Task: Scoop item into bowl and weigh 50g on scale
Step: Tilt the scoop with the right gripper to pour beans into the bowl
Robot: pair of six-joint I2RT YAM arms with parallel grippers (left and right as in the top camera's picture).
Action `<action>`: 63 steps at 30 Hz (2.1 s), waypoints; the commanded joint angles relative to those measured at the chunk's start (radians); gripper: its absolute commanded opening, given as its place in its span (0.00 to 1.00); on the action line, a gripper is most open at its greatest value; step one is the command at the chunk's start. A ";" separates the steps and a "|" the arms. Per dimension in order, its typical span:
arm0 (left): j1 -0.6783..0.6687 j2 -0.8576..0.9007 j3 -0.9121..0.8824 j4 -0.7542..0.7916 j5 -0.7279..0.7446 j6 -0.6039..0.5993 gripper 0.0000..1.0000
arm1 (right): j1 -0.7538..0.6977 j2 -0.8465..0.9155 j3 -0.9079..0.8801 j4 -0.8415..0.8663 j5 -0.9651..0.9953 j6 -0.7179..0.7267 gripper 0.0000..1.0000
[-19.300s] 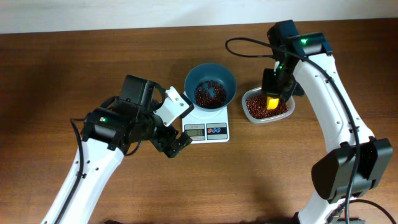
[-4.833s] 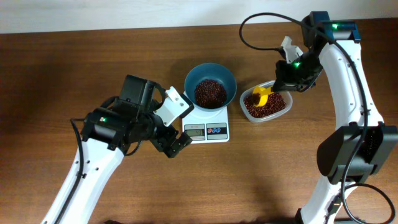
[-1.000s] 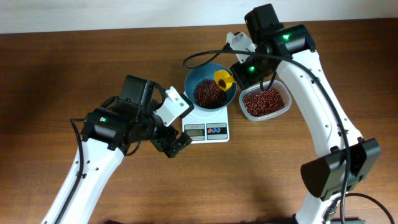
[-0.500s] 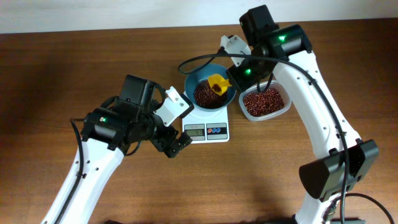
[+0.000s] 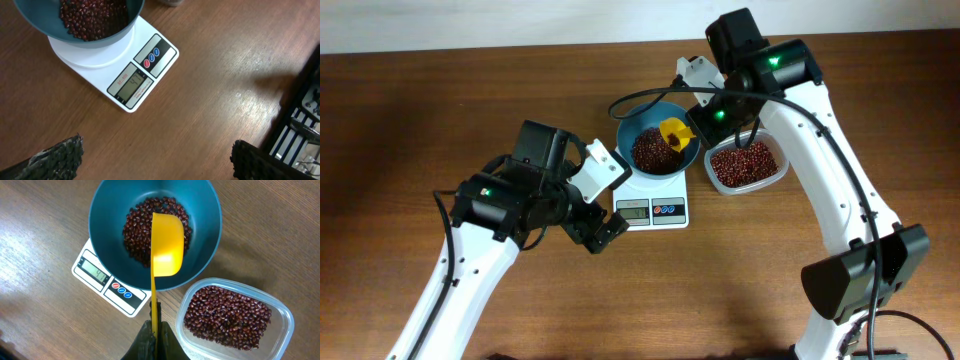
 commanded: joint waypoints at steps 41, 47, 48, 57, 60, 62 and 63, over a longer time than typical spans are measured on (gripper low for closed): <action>-0.002 -0.002 0.014 -0.002 0.013 -0.010 0.99 | 0.033 -0.013 0.051 -0.006 0.024 0.050 0.04; -0.002 -0.002 0.014 -0.002 0.013 -0.010 0.99 | 0.036 -0.012 0.060 -0.032 0.036 0.018 0.04; -0.002 -0.002 0.014 -0.002 0.013 -0.010 0.99 | 0.030 -0.011 0.050 -0.032 0.068 0.039 0.04; -0.002 -0.002 0.014 -0.002 0.013 -0.010 0.99 | 0.031 -0.012 0.045 -0.020 0.043 0.043 0.04; -0.002 -0.002 0.014 -0.002 0.013 -0.010 0.99 | 0.031 -0.012 0.045 -0.005 0.047 0.053 0.04; -0.002 -0.002 0.014 -0.002 0.013 -0.010 0.99 | 0.031 -0.012 0.046 0.014 0.051 0.073 0.04; -0.002 -0.002 0.014 -0.002 0.013 -0.010 0.99 | 0.037 -0.012 0.054 0.015 0.029 0.071 0.04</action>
